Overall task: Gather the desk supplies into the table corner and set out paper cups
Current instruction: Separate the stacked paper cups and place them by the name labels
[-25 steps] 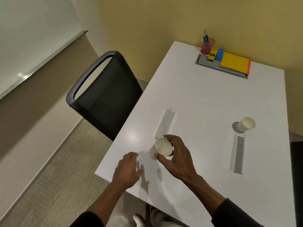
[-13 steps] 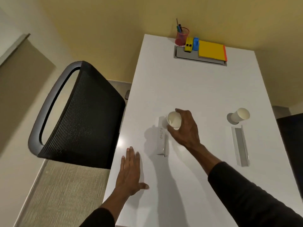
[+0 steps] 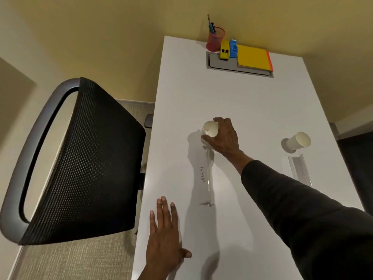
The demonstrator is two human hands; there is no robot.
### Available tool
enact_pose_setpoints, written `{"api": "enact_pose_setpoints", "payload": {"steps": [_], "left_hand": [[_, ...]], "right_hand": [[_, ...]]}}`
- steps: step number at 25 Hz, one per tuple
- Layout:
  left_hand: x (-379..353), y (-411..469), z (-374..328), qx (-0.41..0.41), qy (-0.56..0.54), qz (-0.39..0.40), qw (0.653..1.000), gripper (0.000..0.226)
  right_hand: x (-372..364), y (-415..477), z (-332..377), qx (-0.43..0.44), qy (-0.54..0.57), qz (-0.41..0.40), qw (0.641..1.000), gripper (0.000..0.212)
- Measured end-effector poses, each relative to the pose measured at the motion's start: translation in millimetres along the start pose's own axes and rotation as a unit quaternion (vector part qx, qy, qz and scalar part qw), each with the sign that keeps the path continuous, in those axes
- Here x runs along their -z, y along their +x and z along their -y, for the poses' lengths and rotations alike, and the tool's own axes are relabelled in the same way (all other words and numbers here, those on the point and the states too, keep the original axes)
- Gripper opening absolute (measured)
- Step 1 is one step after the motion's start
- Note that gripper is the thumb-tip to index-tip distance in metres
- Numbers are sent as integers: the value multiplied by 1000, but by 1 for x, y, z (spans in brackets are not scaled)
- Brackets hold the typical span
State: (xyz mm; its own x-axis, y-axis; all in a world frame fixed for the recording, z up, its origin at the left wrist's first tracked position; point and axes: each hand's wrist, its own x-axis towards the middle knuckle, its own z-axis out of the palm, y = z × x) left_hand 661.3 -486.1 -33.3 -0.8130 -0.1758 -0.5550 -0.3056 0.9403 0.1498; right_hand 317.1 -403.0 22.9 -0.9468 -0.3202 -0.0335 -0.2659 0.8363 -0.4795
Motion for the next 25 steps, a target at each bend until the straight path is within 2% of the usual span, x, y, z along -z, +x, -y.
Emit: {"api": "enact_pose_setpoints", "payload": {"steps": [13,18,21,25], "left_hand": [[-5,8,-2,18,45,23,999,160],[-6,11,-2,20,43,30,998,160],[-7,11,-2,23,50,31,998,160],[-8,10,0,21,49,25,998,163]], "right_hand": [[-26,10,-4,-3,-11,30,999,79],[-33,13,-3,5,-10,37,999,89],[-32,9,-3,-12,4,43,999,105],[-25,-9,-9,-10,7,12,1000,111]]}}
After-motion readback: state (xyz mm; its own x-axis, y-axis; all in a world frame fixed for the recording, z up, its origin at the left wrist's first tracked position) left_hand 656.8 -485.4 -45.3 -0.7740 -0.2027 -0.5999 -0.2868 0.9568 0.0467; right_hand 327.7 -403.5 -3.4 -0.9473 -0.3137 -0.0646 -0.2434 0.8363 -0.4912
